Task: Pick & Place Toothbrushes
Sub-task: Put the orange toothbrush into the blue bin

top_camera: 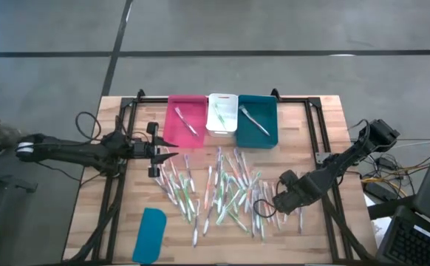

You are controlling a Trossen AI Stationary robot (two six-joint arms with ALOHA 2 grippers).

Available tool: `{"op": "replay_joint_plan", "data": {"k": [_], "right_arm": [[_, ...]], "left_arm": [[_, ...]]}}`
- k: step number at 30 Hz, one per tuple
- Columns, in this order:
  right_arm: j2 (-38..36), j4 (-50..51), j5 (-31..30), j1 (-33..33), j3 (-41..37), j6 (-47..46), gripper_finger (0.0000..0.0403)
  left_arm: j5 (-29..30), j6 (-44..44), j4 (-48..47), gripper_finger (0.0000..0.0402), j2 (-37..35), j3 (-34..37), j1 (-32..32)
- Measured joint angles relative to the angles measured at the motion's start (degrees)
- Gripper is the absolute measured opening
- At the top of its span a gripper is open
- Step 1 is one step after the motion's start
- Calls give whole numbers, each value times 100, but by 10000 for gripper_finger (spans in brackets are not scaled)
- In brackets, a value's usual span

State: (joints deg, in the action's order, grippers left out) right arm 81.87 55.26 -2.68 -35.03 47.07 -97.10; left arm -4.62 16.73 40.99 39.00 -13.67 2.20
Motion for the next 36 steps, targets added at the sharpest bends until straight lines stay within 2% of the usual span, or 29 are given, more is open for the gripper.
{"op": "replay_joint_plan", "data": {"k": [4,10,16,24,36], "right_arm": [[0,-460,114,0,-299,-148,223],[7,-631,143,-28,-518,-330,235],[7,-1396,143,-28,-897,-345,231],[-13,-1651,125,-22,-1145,-450,184],[-9,-1687,-186,-24,-1152,-496,80]], "left_arm": [[0,0,0,106,0,0,0],[0,0,-58,106,0,0,0],[0,0,-68,106,0,0,0],[0,0,-89,106,0,0,2],[1,0,-85,106,0,0,2]]}}
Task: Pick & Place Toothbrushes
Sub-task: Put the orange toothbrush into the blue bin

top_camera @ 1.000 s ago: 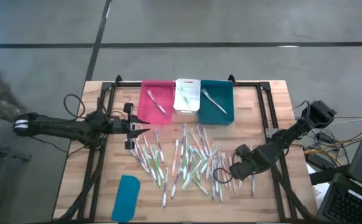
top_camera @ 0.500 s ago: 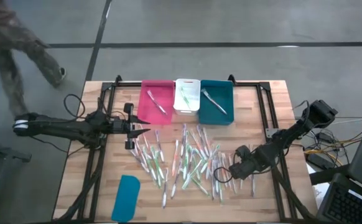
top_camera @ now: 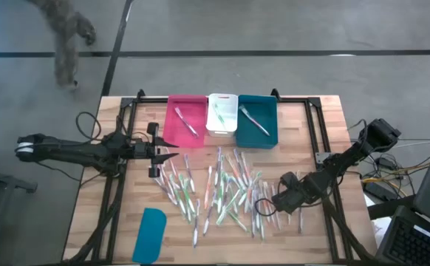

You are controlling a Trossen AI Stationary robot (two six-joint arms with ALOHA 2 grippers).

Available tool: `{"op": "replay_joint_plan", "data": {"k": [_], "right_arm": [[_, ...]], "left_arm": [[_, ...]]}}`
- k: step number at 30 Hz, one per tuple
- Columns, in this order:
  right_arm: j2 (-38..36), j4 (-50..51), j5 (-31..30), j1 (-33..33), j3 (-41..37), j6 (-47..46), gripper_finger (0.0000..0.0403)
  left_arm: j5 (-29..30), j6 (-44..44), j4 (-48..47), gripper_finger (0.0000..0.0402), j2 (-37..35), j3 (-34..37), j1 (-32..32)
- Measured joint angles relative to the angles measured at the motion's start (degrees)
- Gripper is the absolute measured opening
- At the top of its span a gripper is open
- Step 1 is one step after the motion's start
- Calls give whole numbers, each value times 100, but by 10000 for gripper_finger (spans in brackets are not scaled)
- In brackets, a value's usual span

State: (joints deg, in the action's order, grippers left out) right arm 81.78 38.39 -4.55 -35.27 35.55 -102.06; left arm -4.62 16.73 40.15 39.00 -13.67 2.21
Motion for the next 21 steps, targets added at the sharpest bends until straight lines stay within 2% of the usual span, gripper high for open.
{"op": "replay_joint_plan", "data": {"k": [8,15,21], "right_arm": [[2,-7,-284,0,-2,3,20],[-92,18,-565,6,-23,39,26],[-493,81,-1060,114,-31,414,20]], "left_arm": [[-1,0,19,106,0,0,1],[-1,0,15,106,0,0,1],[1,0,12,106,0,0,1]]}}
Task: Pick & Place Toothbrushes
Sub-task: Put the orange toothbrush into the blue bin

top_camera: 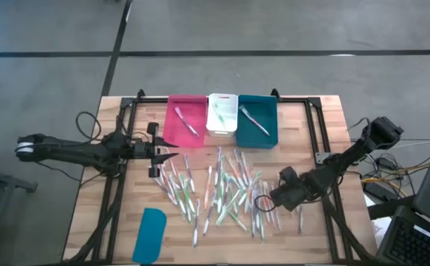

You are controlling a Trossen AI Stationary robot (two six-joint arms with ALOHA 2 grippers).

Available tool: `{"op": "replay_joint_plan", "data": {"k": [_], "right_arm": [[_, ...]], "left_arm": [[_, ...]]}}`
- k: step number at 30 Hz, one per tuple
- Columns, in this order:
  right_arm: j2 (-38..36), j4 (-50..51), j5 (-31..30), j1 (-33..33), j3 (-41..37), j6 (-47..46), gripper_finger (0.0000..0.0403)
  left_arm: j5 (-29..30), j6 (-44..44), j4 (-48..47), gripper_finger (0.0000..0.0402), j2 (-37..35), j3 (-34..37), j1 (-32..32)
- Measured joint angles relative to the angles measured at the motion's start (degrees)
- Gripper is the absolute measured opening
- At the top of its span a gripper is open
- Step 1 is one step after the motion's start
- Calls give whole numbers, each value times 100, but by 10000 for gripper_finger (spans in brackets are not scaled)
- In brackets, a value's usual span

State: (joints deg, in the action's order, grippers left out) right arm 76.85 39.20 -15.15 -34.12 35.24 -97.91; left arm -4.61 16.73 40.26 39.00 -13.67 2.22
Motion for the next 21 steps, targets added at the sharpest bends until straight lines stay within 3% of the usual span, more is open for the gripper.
{"op": "replay_joint_plan", "data": {"k": [7,21], "right_arm": [[-558,0,-449,505,6,1022,23],[-1582,-84,-456,2347,16,3460,22]], "left_arm": [[-1,0,-17,106,-2,0,0],[-1,0,-4,106,0,0,0]]}}
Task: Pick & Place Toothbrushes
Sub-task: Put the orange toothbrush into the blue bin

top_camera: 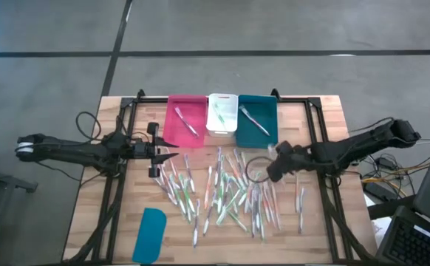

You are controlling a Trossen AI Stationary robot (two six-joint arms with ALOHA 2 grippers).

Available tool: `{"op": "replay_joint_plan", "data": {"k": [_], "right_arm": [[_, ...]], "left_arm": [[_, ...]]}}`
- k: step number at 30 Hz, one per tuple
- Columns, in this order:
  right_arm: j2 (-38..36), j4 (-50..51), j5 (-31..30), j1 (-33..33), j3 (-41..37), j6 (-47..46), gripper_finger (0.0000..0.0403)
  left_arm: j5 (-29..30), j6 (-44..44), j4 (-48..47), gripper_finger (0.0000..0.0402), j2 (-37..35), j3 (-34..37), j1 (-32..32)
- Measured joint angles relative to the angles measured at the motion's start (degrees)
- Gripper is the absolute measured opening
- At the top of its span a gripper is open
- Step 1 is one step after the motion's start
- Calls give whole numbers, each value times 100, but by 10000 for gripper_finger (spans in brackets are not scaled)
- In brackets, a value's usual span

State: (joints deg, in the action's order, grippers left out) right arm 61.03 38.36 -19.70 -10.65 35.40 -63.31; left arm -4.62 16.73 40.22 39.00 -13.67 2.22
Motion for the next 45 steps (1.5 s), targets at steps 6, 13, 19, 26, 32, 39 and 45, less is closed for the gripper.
{"op": "replay_joint_plan", "data": {"k": [6,13,19,26,32,39,45], "right_arm": [[-257,-305,72,885,45,1010,22],[34,-449,179,1922,927,2776,22],[732,-446,263,2807,1826,4134,22],[1949,-364,827,3497,2766,5052,22],[2991,163,831,3836,3511,5471,22],[3868,614,889,4110,3888,5596,22],[4218,628,1235,4439,3897,5254,22]], "left_arm": [[0,0,5,106,0,0,0],[0,0,3,106,-1,-1,0],[0,0,-2,106,-2,0,0],[0,0,-13,106,-1,0,0],[0,0,-11,106,0,-2,0],[0,0,-6,106,-2,-2,0],[0,0,10,106,-2,-1,2]]}}
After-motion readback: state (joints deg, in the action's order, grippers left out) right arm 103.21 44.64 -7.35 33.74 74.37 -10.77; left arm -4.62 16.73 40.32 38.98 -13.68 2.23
